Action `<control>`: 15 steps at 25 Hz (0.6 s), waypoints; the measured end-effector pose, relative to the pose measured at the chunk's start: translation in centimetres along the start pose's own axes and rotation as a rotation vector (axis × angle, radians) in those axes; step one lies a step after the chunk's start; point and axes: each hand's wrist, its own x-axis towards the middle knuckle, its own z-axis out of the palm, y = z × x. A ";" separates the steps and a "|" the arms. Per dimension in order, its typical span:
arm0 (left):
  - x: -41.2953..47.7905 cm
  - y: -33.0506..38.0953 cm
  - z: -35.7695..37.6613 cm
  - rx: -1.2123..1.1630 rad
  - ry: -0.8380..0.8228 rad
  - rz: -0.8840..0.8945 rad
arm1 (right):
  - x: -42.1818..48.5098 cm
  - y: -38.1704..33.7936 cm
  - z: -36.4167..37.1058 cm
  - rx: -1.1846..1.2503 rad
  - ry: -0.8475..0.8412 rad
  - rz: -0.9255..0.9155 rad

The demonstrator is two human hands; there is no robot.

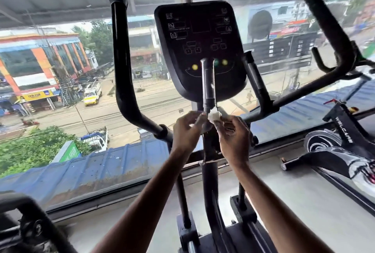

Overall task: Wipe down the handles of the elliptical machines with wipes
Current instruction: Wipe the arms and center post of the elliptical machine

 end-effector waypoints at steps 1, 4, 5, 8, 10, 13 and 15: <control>0.7 0.1 0.2 0.015 0.041 0.006 | 1.0 0.2 0.1 -0.003 0.033 -0.013; 3.0 0.2 0.9 0.047 0.086 -0.047 | 4.3 0.9 1.1 -0.078 0.086 -0.109; 3.6 0.2 1.3 0.037 0.074 -0.087 | 5.1 1.1 1.6 -0.110 0.073 -0.142; 5.0 -0.4 2.3 -0.083 0.006 -0.192 | 6.5 1.6 3.0 -0.170 -0.010 -0.244; 5.7 -1.1 2.6 -0.129 -0.027 -0.189 | 7.2 2.0 4.0 -0.168 -0.017 -0.258; 6.6 -1.2 2.8 -0.177 -0.045 -0.164 | 10.2 1.8 5.3 -0.160 0.040 -0.298; 7.1 -1.0 3.0 -0.210 -0.024 -0.151 | 13.3 1.2 6.3 -0.132 0.067 -0.297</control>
